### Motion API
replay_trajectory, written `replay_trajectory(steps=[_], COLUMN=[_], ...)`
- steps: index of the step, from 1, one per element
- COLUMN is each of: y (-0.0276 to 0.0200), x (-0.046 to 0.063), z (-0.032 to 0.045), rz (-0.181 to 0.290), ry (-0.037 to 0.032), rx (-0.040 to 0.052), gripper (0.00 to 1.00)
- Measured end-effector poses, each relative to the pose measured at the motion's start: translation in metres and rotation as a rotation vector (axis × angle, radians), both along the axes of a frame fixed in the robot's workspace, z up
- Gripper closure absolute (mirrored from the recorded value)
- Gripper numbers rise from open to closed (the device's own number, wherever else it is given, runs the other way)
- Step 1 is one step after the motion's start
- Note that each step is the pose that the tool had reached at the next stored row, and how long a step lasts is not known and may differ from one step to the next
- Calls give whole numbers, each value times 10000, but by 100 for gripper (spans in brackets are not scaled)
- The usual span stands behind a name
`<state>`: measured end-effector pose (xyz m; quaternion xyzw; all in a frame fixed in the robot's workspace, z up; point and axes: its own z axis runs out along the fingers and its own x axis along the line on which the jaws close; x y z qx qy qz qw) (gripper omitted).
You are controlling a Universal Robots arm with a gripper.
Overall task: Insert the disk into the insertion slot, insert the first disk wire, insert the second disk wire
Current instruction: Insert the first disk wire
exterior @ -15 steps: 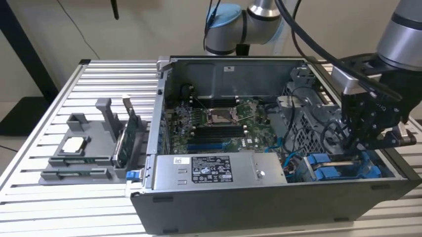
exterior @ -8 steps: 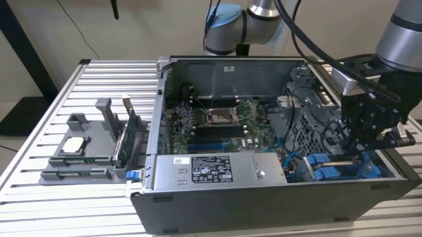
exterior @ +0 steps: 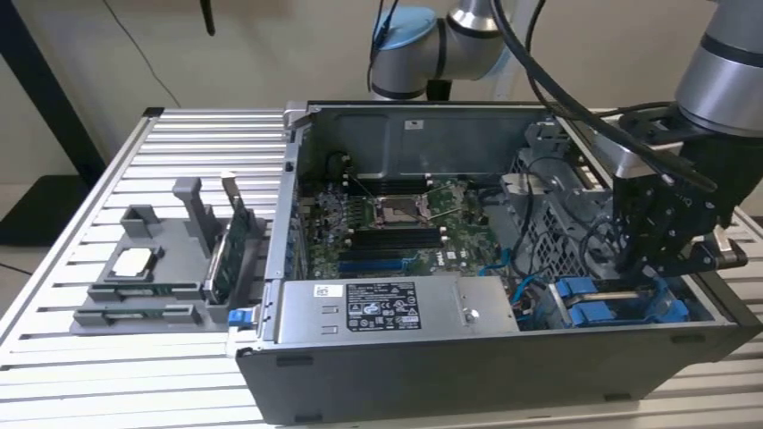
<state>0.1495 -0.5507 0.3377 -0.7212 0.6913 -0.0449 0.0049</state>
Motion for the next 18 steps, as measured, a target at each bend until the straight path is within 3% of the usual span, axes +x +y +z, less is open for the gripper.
replay_trajectory(steps=[10,18], y=[0,0], x=[0,0], z=[203,260], rz=[0,1], ry=[0,0], rx=[-5,0], gripper=[74,74])
